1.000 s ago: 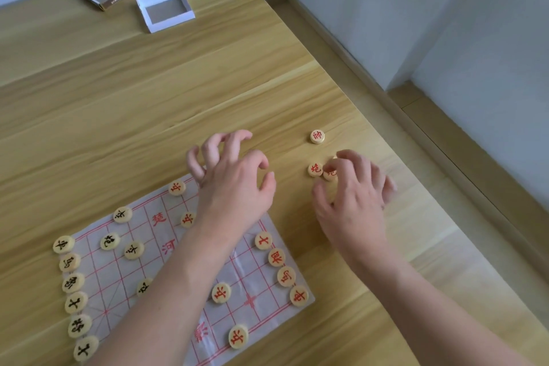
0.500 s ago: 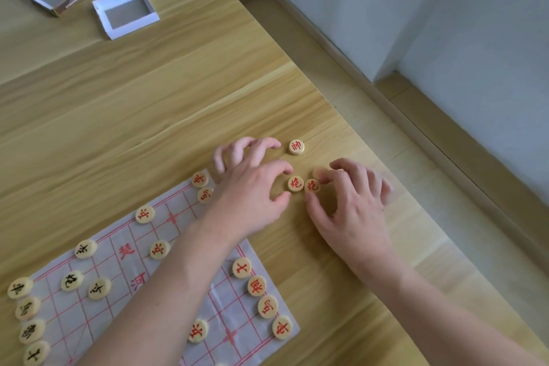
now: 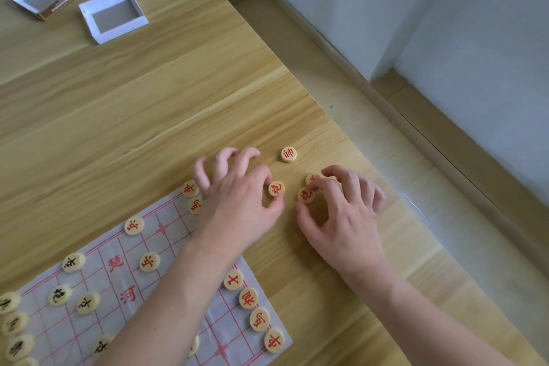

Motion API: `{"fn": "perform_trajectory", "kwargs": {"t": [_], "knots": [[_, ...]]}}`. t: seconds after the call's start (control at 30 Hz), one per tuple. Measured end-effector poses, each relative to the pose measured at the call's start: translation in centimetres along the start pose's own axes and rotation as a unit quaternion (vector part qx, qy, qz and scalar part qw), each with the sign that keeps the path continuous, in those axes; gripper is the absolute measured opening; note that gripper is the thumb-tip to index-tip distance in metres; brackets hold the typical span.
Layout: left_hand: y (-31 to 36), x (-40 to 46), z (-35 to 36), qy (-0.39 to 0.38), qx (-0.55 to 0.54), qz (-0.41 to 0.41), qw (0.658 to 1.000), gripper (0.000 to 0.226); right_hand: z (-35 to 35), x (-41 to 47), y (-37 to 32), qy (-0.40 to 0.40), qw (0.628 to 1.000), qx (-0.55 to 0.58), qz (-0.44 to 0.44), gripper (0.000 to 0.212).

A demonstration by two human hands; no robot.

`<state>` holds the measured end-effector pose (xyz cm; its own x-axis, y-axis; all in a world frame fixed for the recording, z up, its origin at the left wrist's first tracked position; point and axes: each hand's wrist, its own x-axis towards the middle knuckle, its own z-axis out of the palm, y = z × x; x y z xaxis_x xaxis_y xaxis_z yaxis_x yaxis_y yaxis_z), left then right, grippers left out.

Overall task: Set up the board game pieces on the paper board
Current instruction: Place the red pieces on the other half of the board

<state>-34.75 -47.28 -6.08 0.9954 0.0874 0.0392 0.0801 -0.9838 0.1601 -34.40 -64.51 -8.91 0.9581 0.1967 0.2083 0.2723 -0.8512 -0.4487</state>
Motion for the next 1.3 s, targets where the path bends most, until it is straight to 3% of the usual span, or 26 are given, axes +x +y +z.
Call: {"fn": "perform_trajectory", "kwargs": {"t": [0.23, 0.5, 0.8, 1.3], "knots": [[0.2, -0.4, 0.3, -0.007, -0.002, 0.012, 1.000, 0.017, 0.1, 0.0, 0.1, 0.001, 1.000, -0.019, -0.019, 0.030], [0.5, -0.8, 0.3, 0.004, 0.007, 0.004, 1.000, 0.015, 0.1, -0.2, 0.0, -0.021, 0.999, -0.034, 0.023, 0.042], [0.4, -0.9, 0.4, 0.017, -0.011, -0.017, 1.000, 0.013, 0.1, -0.3, -0.1, 0.001, 1.000, -0.026, 0.007, 0.030], [-2.4, -4.5, -1.7, 0.054, -0.016, -0.045, 0.997, 0.017, -0.3, -2.3, -3.9, -0.008, 0.999, 0.022, -0.030, 0.026]]}}
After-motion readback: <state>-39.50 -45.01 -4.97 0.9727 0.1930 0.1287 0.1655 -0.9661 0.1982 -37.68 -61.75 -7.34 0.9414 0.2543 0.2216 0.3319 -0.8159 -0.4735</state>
